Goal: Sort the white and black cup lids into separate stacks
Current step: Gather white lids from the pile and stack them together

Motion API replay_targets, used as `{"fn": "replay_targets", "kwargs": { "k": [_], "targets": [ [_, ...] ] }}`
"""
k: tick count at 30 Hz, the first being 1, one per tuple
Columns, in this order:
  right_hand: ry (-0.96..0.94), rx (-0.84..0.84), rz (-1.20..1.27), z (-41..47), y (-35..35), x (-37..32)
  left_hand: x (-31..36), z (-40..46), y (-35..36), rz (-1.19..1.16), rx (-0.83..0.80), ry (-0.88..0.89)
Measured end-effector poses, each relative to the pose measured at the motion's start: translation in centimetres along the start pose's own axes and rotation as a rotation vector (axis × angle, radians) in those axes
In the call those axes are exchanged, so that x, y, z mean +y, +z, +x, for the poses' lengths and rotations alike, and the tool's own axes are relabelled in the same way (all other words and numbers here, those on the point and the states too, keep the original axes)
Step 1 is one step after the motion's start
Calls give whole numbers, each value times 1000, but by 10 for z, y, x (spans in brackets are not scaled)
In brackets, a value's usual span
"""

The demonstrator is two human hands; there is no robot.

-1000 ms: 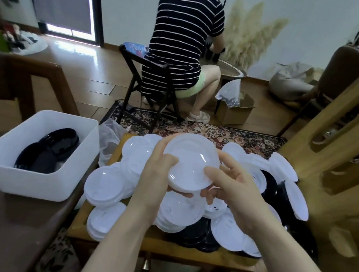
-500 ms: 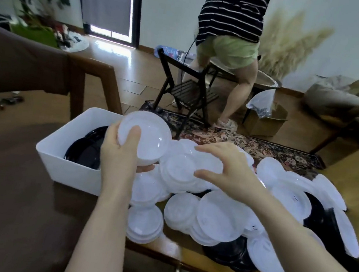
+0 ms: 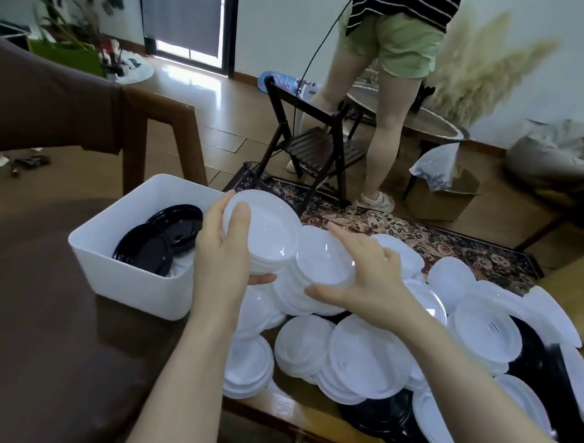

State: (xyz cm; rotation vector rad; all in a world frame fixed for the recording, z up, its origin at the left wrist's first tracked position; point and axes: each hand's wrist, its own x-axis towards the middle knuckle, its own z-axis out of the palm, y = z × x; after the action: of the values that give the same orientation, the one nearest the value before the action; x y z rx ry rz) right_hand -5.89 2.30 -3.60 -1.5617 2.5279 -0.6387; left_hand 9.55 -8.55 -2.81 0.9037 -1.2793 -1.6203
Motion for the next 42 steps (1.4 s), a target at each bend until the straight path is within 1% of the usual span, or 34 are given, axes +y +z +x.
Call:
{"fn": "replay_targets", "kwargs": {
  "k": [2,4,6,8,10,11,13,15,16,19,21,23,25,27,28,29,31,32,34,36,39,40,42],
  "targets": [
    [31,90,176,-8,-15,1,-1,-3,3,-24,-18,-9],
    [60,194,407,-16,-29,2,-3,-7,8,-33,-42,-36],
    [73,293,538,-21,-38,1,-4,-12,15,-15,-85,-80],
    [19,375,535,-23,-42,-2,-6,-18,23,3,-158,-133],
    [-150,419,408,-24,-41,-6,-7,-25,30,5,-234,-174],
    [-240,403,347,-25,-39,-7,-7,-28,32,11,-265,-178],
    [-340,286,312,-27,-37,-8,-5,-32,33,31,-309,-180],
    [-351,158,342,-32,-39,-9,-3,-34,34,49,-337,-201],
    [-344,122,354,-35,-40,-8,-3,-34,34,52,-347,-216],
    [-349,81,392,-40,-43,-6,-2,-35,35,63,-351,-240],
    [-330,89,484,-41,-43,-5,-1,-34,36,67,-348,-241],
    [-282,182,659,-40,-42,-8,-2,-34,36,69,-355,-247],
    [-258,360,853,-38,-44,-11,-3,-33,35,67,-357,-271],
    [-260,518,927,-38,-48,-12,-4,-33,34,55,-356,-301],
    [-271,539,908,-39,-50,-11,-4,-33,34,47,-361,-311],
    [-298,520,833,-40,-50,-10,-3,-33,33,40,-369,-316],
    [-332,419,627,-44,-45,-8,-1,-33,33,41,-382,-318],
    [-332,369,561,-46,-41,-6,-1,-33,34,45,-385,-316],
    [-312,347,548,-49,-37,-6,-2,-32,34,43,-385,-313],
    [-273,450,598,-52,-37,-8,-2,-33,35,21,-377,-314],
    [-169,695,746,-54,-44,-12,-2,-36,37,-41,-368,-295],
    [-146,751,799,-54,-47,-12,-1,-36,37,-59,-368,-274],
    [-131,792,866,-55,-53,-11,-1,-36,38,-88,-366,-238]
  ]
}}
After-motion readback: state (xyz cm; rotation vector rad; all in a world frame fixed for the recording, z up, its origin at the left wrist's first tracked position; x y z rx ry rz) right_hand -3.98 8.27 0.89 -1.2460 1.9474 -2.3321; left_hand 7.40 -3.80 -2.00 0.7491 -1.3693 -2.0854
